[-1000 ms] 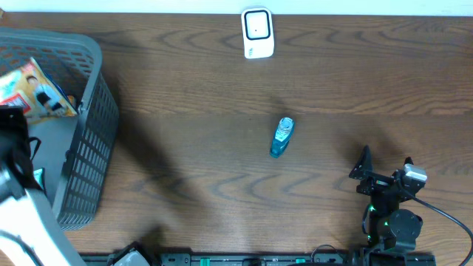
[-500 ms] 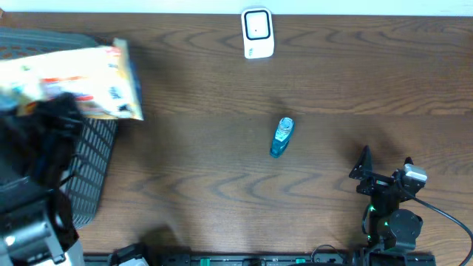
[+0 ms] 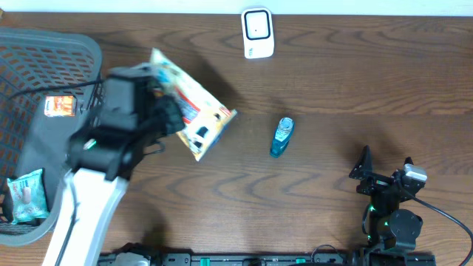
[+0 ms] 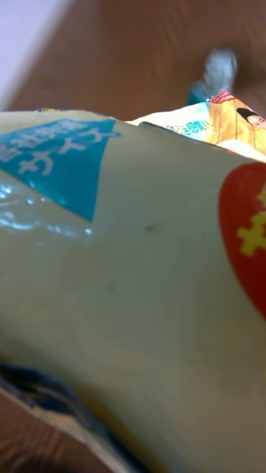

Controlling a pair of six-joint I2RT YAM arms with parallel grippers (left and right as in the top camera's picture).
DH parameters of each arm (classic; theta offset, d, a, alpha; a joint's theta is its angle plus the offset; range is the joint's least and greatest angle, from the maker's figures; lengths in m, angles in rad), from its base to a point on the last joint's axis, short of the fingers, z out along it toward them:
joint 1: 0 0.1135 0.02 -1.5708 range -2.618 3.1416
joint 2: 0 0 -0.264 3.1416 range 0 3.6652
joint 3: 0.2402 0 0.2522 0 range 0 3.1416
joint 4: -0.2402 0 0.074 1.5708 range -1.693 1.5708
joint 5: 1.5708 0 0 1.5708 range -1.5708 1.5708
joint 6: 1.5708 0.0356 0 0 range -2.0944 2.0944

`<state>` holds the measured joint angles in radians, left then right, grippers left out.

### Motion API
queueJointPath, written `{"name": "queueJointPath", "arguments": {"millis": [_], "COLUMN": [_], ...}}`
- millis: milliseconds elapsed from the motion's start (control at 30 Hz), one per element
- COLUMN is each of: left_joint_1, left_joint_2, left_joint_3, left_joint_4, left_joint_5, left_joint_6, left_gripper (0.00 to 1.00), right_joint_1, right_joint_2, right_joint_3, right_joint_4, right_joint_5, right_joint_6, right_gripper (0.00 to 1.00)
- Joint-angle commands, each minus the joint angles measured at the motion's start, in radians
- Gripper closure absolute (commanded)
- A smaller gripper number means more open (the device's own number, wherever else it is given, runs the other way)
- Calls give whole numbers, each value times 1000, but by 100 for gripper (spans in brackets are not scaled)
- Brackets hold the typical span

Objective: Scan the item barcode
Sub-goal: 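Hold the snack bag under the white scanner with the left gripper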

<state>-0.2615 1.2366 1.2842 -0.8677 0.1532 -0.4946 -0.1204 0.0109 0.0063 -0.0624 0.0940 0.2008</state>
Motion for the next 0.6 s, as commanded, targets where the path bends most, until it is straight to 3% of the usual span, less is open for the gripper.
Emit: {"name": "queueJointPath", "arguments": {"millis": [0, 300, 567], "left_joint_1": [-73, -211, -259], "left_joint_2": [115, 435, 555], "left_joint_3": [-11, -11, -11], "left_joint_4": [10, 111, 158], "left_joint_5": [-46, -46, -46], "left_joint_6": [21, -82, -142], "left_gripper": [93, 93, 93], "right_joint_1": [-5, -5, -5], "right_joint_2": [-5, -5, -5], "right_joint_3": [-1, -1, -1], "right_joint_4": [-3, -3, -3], "right_joint_5": [2, 2, 2], "right_joint_6": [-8, -7, -7], "right_gripper": [1, 1, 1]}}
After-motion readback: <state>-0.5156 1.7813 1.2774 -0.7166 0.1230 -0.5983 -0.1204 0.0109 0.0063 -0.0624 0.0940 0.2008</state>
